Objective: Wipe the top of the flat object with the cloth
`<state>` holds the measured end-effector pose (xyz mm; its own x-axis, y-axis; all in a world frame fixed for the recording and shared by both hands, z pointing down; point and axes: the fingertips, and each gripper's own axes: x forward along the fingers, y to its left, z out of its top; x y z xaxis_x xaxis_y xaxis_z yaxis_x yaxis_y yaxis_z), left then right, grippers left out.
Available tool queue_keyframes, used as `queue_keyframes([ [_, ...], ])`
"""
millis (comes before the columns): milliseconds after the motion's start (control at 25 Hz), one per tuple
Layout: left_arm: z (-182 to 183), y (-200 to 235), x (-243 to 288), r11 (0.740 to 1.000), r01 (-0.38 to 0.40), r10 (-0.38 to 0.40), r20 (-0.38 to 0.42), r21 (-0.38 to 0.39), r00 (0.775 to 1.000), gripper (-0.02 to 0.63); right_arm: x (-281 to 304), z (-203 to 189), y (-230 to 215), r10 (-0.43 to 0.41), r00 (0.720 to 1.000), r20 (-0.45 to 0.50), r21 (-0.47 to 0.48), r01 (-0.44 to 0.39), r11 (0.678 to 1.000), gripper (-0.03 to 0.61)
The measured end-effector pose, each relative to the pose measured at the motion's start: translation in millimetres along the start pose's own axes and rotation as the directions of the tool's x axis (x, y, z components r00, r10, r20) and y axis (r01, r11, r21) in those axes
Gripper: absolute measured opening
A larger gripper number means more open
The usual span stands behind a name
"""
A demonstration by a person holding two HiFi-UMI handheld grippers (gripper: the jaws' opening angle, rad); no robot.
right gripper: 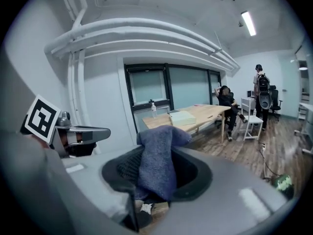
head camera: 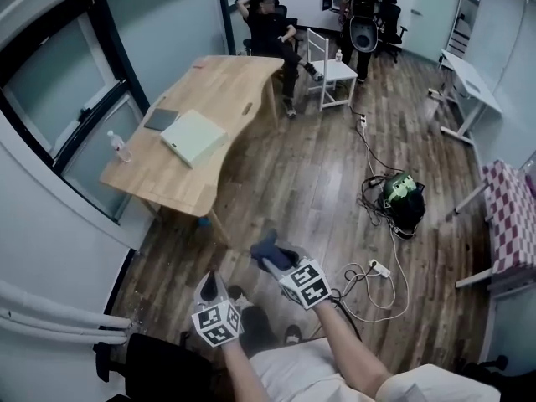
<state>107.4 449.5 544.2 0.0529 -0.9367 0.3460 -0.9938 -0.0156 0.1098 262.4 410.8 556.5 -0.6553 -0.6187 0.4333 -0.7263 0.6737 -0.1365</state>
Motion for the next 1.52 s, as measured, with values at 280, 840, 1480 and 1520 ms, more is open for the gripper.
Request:
queue_keyframes([
  [280, 13, -2, 27, 1.0, 0.017, -0.017, 0.004, 0.022, 1.0, 0.009, 12, 9, -23, -0.013, 1.0, 0.004, 0.029, 0.013, 0.999, 0.138],
  [840, 67, 30, 143, 0.996, 0.07, -0.07, 0.012, 0.048, 0.997, 0.009, 110, 76, -78, -0.025, 0.999, 0.022, 0.066, 0.023, 0.998, 0.14],
  [1480, 135, 117, 311, 0.992, 0.124, -0.124, -0.005, 0.019, 0.992, 0.009, 265, 158, -130, -0.069, 0.998, -0.015, 0.085, 0.07, 0.994, 0.14],
  [1520, 136, 120, 319, 0.991, 0.13, -0.13, -0.008, 0.017, 0.992, 0.009, 271, 161, -133, -0.074, 0.997, -0.015, 0.088, 0.075, 0.993, 0.14],
])
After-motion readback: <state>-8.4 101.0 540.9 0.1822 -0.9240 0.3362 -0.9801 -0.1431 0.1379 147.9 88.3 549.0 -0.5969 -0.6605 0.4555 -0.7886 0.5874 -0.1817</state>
